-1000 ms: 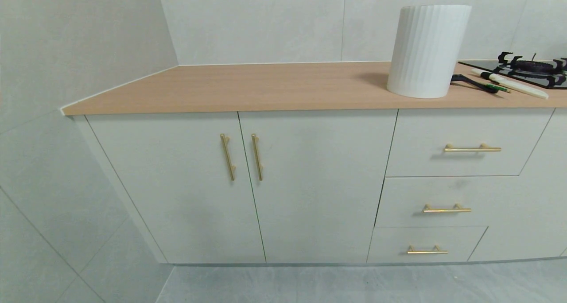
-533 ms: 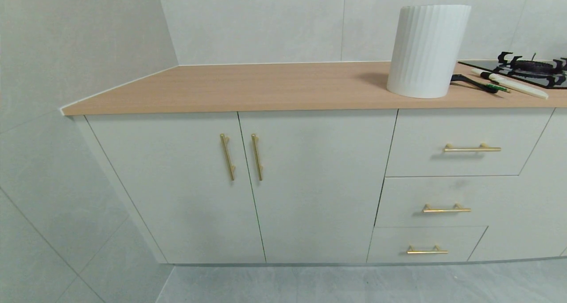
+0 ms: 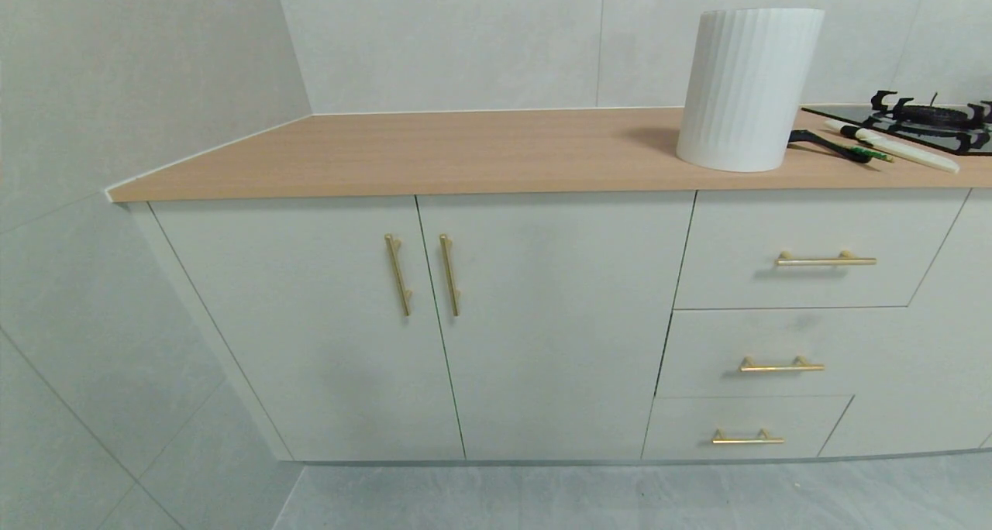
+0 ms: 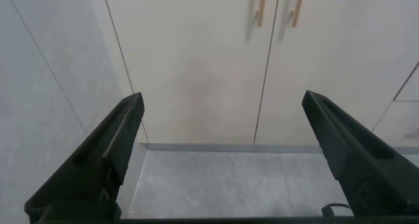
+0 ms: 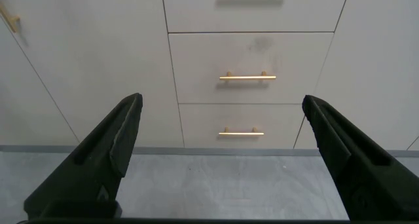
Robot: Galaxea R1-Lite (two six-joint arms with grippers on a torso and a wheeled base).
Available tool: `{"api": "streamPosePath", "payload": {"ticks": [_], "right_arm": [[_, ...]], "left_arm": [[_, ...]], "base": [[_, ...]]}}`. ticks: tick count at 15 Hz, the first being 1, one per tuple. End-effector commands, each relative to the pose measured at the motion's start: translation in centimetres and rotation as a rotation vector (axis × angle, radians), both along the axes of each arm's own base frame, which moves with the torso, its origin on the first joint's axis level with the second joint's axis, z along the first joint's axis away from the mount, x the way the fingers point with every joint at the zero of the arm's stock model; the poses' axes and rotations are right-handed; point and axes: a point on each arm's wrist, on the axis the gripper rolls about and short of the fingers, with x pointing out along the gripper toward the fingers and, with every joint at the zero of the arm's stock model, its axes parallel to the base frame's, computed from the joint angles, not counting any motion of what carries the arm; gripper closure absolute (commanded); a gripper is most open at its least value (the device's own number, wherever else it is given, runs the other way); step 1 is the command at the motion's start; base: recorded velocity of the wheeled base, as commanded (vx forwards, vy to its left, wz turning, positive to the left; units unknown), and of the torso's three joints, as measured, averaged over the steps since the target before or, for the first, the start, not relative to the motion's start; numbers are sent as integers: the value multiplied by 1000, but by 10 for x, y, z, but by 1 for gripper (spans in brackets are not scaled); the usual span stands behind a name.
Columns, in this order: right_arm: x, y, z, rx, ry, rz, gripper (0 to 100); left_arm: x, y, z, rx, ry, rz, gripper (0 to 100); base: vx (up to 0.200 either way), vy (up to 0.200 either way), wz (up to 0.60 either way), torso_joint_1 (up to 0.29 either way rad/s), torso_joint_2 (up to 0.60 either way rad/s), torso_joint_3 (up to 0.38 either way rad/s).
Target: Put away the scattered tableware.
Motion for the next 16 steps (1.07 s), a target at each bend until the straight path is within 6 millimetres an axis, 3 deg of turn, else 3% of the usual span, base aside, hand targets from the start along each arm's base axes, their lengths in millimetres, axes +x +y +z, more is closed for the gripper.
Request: {"api": "streamPosePath", "payload": {"ticks": [1,3,16], "right_arm": [[0,0,0,3,3,1,0],[0,0,0,3,3,1,0],[0,0,0,1,3,1,0]], "left_arm": [[0,0,0,-2,1,2,0],[0,0,0,-3,1,2,0],[0,0,0,-3,1,2,0]], "base": [[0,0,0,0,0,0],[0,0,0,0,0,0],[0,-200,0,2,2,1]]}}
